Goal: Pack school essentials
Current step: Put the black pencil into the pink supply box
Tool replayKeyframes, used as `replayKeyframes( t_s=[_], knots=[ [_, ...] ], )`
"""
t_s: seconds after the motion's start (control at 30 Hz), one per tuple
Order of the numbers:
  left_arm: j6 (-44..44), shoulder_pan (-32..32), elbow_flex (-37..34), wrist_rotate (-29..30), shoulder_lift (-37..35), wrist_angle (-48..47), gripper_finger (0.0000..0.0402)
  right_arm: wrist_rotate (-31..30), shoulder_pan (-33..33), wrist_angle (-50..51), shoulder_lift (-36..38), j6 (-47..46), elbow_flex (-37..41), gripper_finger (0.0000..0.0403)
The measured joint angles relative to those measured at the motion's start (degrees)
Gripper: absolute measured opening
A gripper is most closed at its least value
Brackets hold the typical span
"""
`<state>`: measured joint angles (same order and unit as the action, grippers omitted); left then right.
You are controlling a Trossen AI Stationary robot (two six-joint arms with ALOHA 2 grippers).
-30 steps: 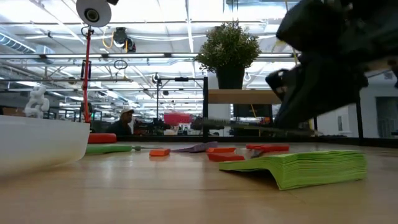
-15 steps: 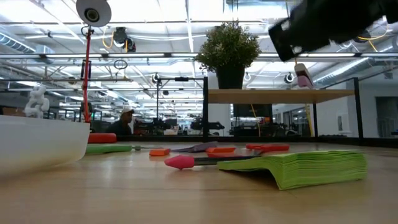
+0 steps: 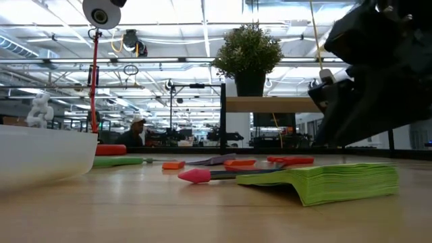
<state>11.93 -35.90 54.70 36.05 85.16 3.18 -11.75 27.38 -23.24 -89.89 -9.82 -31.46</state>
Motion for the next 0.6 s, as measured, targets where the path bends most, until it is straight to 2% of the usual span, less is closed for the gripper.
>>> replayKeyframes(
  t_s=[0.13,0.3,0.47,0.6],
  knots=[
    [-0.18,0.18,0.00,-0.09,0.09,-0.02,0.0150,0.00,-0.75,-5.60,-0.92,0.00,1.93,0.0129],
    [-0.16,0.68,0.00,-1.06,0.07,0.36,0.0150,3.15,-2.22,-9.51,-6.89,-0.01,1.99,0.0130],
    [-0.16,0.62,0.00,-1.68,0.07,0.35,0.0150,5.44,-3.87,-10.20,-10.13,-1.56,1.90,0.0128],
    [-0.21,0.63,0.00,-1.68,0.07,0.38,0.0150,7.06,-4.98,-8.96,-10.38,-2.40,1.88,0.0104]
  ],
)
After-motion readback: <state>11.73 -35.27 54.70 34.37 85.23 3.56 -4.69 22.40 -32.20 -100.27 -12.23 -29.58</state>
